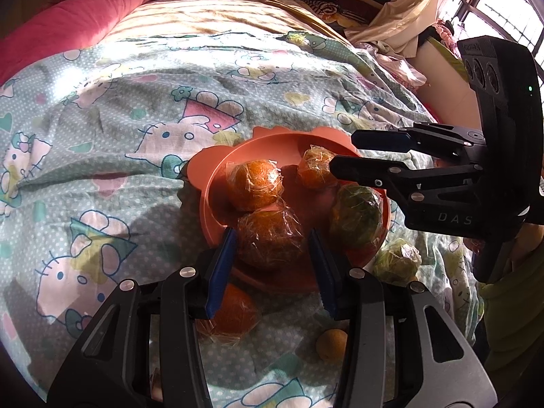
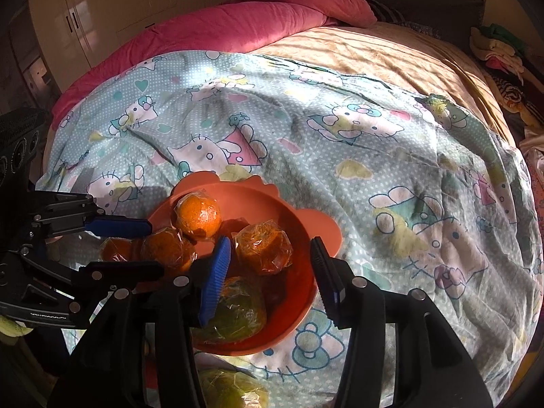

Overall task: Organize fruits
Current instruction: 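Lower both bagged oranges into the orange plate and open both tools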

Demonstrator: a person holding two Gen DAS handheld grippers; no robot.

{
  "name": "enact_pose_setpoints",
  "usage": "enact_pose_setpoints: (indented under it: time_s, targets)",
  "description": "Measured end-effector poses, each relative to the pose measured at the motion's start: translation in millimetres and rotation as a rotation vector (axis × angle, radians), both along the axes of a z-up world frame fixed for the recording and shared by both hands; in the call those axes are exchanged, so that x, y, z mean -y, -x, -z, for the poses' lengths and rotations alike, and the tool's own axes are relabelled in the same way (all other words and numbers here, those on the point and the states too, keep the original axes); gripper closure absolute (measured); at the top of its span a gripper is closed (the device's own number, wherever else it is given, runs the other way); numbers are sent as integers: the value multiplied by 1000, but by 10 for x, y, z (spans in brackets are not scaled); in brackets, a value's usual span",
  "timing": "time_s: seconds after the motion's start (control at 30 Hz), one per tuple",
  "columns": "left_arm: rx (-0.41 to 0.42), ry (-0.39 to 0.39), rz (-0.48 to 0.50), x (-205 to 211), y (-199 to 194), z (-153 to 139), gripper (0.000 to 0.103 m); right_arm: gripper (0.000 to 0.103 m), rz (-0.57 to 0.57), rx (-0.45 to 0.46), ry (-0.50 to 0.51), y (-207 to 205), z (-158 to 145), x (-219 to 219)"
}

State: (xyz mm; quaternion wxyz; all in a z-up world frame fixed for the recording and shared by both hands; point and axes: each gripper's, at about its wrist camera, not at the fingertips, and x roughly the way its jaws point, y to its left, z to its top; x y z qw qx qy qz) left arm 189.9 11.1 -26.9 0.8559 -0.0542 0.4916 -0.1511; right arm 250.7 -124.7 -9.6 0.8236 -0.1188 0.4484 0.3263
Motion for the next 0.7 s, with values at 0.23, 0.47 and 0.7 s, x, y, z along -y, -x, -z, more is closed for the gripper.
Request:
enact_pose_setpoints:
  time_s: [0.23,0.47,0.7]
  targets:
    - [13,0,-6,-18,31,-68,67,49,12,18,-17,64,-103,66]
    - [27,2,-13,-40,81,-130,64,41,32,42,-36,136,-205,159]
    - [40,-2,-35,-86,138,-194,48,28,62,66,-59,236,-283,268]
